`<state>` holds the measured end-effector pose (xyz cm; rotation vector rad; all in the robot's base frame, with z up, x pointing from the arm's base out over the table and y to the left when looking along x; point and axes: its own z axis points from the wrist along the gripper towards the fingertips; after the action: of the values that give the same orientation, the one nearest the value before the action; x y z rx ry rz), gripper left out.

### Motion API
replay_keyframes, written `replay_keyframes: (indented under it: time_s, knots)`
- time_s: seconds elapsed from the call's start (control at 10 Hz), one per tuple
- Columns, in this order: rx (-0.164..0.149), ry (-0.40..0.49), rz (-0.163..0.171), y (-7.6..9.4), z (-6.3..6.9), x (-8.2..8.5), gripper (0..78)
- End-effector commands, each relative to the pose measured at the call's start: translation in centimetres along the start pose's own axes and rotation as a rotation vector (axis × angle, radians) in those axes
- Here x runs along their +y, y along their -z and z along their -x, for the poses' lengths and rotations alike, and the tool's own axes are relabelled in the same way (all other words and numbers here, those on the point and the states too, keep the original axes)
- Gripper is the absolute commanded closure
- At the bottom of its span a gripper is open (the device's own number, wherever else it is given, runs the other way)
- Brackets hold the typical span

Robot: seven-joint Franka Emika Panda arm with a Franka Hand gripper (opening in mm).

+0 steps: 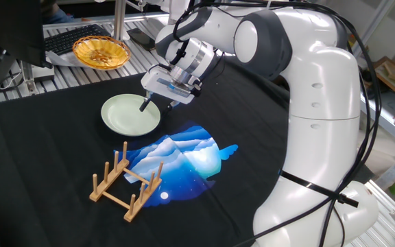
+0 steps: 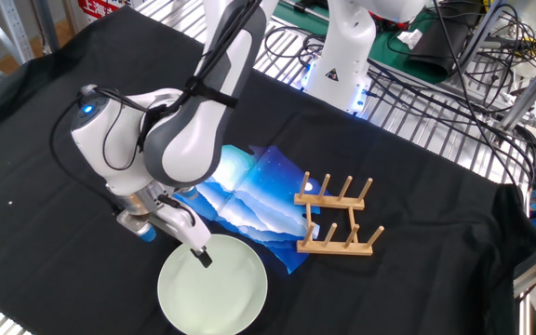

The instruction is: Put the dish on the dish rack

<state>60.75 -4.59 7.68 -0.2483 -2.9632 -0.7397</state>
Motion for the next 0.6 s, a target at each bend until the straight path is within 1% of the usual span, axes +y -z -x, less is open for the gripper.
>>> replay_keyframes:
  time_s: [0.1,0.2,0.3,0.5,0.6]
  knots:
    - [-0.003,-0.004,0.022,0.21,0.29,0.17,0.1]
    - [-0.004,-0.004,0.024,0.24,0.37,0.2,0.1]
    - [-0.009,-0.006,0.038,0.28,0.54,0.28,0.1]
    - [-0.023,0.002,0.038,0.26,0.55,0.31,0.1]
    - [-0.021,0.003,0.044,0.24,0.55,0.29,0.1]
